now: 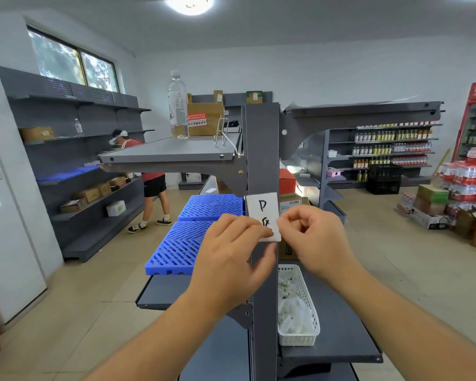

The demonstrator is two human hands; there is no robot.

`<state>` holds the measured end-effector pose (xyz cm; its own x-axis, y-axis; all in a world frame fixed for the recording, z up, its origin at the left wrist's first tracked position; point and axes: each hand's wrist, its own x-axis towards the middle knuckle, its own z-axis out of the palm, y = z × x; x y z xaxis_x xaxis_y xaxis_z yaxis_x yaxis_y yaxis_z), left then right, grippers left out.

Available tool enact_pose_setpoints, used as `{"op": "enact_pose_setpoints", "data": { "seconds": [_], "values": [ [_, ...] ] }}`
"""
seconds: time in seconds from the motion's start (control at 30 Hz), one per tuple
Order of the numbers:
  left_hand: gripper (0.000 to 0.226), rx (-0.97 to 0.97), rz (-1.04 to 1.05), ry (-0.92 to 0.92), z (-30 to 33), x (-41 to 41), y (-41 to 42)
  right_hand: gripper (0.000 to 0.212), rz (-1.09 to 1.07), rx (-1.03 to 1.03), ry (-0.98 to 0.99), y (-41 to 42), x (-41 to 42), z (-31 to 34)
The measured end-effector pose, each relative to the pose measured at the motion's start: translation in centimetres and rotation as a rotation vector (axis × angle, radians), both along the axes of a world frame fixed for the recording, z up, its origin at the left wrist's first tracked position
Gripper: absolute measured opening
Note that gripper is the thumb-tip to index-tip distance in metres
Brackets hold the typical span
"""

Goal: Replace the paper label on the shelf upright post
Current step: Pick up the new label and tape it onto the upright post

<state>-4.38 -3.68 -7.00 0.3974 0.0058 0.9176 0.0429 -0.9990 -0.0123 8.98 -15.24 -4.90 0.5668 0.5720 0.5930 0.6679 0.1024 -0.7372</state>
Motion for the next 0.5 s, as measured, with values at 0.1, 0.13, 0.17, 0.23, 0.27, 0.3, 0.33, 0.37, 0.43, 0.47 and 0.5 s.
{"op": "enact_pose_setpoints", "data": {
  "seconds": [0.1,0.13,0.17,0.23,0.27,0.3,0.33,0.37,0.43,0.47,0.5],
  "values": [
    [0.013,-0.048,0.021,0.036,0.2,-0.3,0.3,0.021,-0.008,0.074,-0.022,0.5,0.4,0.0],
    [0.013,-0.057,0.028,0.051,0.2,-0.4,0.5,0.019,-0.009,0.095,-0.020,0.7,0.6,0.0],
    [0.013,-0.065,0.035,0.062,0.1,-0.4,0.6,0.018,-0.013,0.112,-0.020,1.0,0.8,0.0],
    [0.013,-0.079,0.043,0.070,-0.1,-0.6,0.8,0.018,-0.023,0.130,-0.032,1.6,1.3,0.0],
    [0.012,-0.081,0.045,0.070,-0.2,-0.6,0.8,0.019,-0.024,0.133,-0.040,2.0,1.6,-0.1],
    [0.011,-0.080,0.047,0.071,-0.4,-0.7,0.9,0.018,-0.026,0.131,-0.050,2.3,1.9,-0.2],
    [0.011,-0.077,0.049,0.072,-0.5,-0.7,1.0,0.018,-0.032,0.126,-0.061,2.6,2.1,-0.3],
    [0.010,-0.073,0.051,0.073,-0.5,-0.8,1.1,0.019,-0.037,0.117,-0.074,2.9,2.4,-0.3],
    [0.011,-0.069,0.059,0.079,-0.6,-0.9,1.3,0.022,-0.051,0.103,-0.108,3.4,2.8,-0.4],
    [0.011,-0.070,0.066,0.086,-0.7,-1.0,1.4,0.023,-0.061,0.097,-0.127,3.6,3.0,-0.4],
    [0.010,-0.072,0.074,0.092,-0.7,-1.0,1.6,0.023,-0.074,0.091,-0.141,3.8,3.2,-0.4]
  ]
}}
